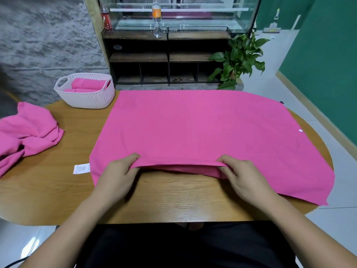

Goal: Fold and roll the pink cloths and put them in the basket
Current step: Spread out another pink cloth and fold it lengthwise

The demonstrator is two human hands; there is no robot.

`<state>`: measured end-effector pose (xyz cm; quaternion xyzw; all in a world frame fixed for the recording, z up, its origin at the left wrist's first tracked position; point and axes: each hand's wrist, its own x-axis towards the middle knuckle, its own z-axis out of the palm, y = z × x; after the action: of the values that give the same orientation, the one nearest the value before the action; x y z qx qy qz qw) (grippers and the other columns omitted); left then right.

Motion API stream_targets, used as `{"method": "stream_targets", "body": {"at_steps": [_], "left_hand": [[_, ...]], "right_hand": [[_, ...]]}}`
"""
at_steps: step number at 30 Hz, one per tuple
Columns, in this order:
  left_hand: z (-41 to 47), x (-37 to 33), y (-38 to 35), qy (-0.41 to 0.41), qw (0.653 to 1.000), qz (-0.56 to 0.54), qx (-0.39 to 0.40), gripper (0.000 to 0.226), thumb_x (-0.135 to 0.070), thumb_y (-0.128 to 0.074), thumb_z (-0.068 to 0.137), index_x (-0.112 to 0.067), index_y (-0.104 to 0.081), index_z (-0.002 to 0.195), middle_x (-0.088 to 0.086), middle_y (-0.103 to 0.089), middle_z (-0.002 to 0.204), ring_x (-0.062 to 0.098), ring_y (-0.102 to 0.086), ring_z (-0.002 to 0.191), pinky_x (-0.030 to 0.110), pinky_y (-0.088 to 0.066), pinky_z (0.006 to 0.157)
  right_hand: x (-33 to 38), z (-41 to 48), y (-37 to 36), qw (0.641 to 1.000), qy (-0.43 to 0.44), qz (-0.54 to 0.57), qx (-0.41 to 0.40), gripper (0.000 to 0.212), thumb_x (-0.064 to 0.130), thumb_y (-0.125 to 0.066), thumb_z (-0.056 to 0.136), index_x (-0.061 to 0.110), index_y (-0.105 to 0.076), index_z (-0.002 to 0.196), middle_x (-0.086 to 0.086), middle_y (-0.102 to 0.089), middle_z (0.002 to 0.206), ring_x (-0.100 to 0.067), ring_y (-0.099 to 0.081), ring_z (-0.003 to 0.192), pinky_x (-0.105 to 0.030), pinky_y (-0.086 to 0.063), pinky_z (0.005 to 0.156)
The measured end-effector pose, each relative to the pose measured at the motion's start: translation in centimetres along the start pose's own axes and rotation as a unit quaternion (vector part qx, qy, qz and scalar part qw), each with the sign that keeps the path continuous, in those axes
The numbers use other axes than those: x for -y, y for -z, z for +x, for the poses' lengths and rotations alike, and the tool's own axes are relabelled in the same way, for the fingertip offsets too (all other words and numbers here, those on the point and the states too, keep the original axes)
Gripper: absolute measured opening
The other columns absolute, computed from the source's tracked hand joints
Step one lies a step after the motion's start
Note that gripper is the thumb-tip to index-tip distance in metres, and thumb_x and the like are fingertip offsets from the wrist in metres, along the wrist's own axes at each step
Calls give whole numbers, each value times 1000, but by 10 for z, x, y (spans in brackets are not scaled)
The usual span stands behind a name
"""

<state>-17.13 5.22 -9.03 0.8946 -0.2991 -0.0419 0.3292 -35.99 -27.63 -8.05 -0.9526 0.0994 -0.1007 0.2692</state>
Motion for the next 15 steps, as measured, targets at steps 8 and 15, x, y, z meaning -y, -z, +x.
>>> {"method": "stream_targets", "body": {"at_steps": [8, 15], "left_hand": [[8, -17, 27, 134, 954, -125, 235, 47, -58, -51, 101, -20, -79, 100, -1, -81, 98, 17, -76, 94, 32, -55, 93], [49, -17, 42, 57, 983, -21, 174, 52, -60, -47, 102, -14, -69, 94, 0, -75, 87, 17, -69, 85, 35, -51, 91]], "right_hand": [[11, 6, 39, 946, -26, 212, 244, 34, 37, -54, 110, 17, -59, 83, 13, -48, 75, -5, -45, 72, -32, -44, 68], [7, 47, 47, 991, 34, 90, 90, 41, 47, -52, 107, 15, -55, 82, 8, -54, 68, -3, -50, 67, -37, -46, 71]]}}
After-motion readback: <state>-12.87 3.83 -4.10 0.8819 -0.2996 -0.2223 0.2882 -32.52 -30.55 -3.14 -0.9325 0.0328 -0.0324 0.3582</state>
